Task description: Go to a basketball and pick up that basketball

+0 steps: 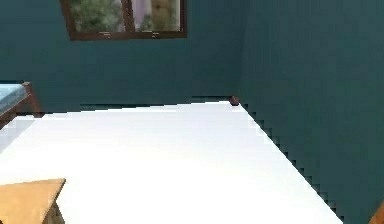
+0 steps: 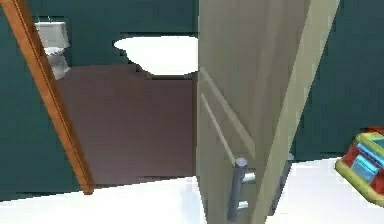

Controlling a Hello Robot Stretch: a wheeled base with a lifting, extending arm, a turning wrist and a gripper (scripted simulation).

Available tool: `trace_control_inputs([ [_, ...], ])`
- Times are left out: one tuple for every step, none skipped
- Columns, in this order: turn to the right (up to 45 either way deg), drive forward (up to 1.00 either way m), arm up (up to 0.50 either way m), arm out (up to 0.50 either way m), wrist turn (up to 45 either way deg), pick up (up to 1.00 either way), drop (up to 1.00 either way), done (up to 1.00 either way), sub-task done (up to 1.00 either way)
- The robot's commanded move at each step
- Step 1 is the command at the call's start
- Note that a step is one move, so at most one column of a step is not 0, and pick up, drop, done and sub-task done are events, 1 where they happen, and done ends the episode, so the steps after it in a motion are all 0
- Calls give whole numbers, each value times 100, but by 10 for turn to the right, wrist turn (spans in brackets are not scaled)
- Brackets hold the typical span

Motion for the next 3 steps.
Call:
trace_control_inputs([
  [-450,0,0,0,0,0,0,0,0],
  [-450,0,0,0,0,0,0,0,0],
  [-450,0,0,0,0,0,0,0,0],
])
